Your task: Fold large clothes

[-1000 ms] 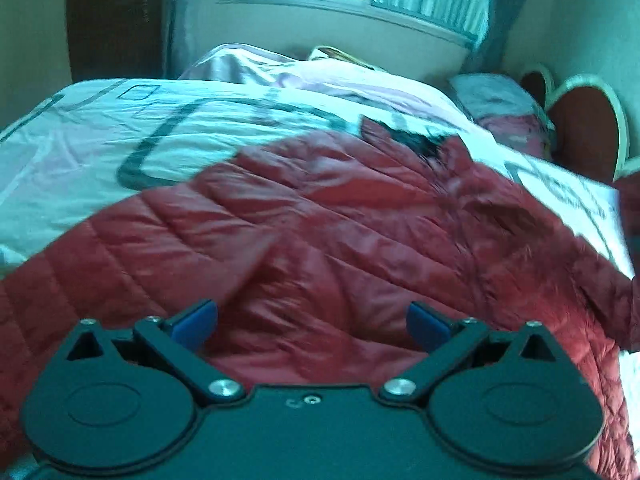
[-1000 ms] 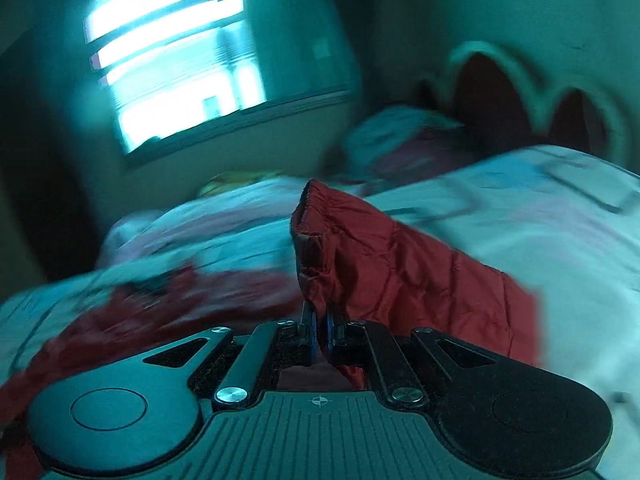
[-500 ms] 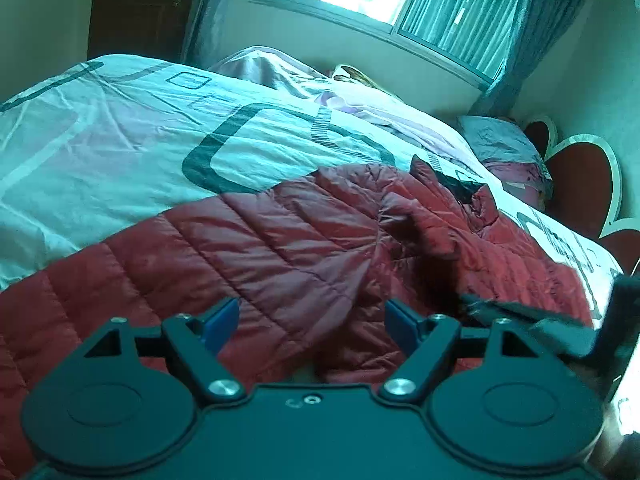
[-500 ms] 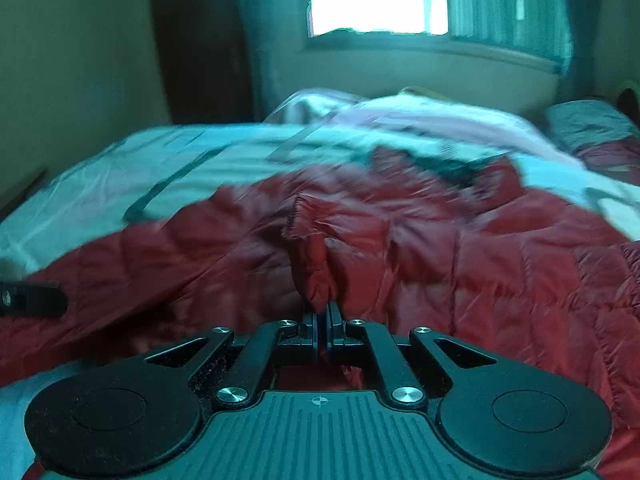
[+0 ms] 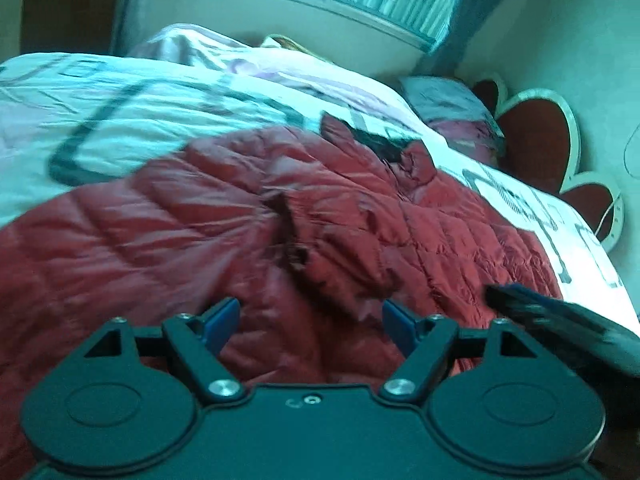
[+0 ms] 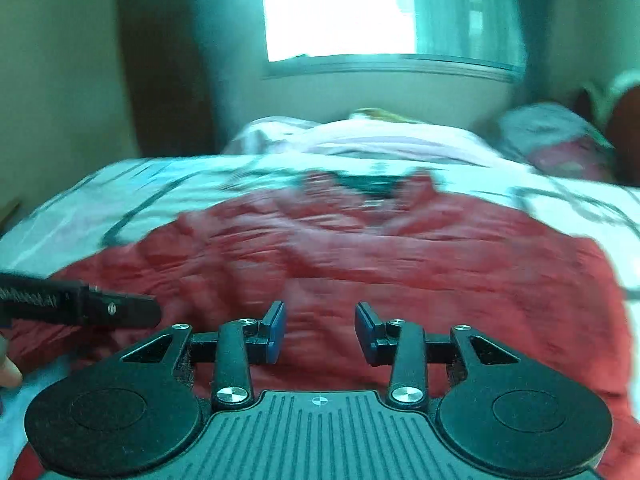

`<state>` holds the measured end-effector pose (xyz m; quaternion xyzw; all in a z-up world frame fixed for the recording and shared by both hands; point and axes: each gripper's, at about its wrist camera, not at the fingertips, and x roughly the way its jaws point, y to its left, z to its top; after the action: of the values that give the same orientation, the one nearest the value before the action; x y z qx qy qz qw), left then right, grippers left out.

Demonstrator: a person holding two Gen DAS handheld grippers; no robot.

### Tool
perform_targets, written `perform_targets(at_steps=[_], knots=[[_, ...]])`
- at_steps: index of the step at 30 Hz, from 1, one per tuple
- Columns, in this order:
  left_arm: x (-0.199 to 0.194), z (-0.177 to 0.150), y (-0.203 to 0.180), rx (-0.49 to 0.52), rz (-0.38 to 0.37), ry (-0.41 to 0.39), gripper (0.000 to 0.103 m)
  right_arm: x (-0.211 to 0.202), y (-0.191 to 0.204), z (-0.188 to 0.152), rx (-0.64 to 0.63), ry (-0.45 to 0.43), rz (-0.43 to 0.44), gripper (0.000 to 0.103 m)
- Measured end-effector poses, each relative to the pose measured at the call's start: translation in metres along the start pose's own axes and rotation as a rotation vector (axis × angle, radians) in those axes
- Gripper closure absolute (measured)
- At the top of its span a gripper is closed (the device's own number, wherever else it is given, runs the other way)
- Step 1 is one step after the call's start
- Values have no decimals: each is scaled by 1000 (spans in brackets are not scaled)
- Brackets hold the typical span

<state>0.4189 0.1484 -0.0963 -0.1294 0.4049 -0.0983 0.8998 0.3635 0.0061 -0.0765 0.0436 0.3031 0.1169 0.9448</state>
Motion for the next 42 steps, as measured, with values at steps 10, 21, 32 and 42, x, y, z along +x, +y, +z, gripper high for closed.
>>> perform_targets(at_steps=[10, 21, 32, 42], knots=[[54, 17, -13, -15, -28, 43, 83, -37, -89, -7, 158, 19, -181, 65], [34, 20, 6, 26, 44, -9, 95, -41, -132, -10, 197, 29, -244, 80], [37, 6, 9, 5, 33, -1, 90, -37, -161, -4, 211, 53, -264, 80], [26, 3, 2, 40, 108, -23, 67, -10, -178, 5, 205, 93, -280, 80]])
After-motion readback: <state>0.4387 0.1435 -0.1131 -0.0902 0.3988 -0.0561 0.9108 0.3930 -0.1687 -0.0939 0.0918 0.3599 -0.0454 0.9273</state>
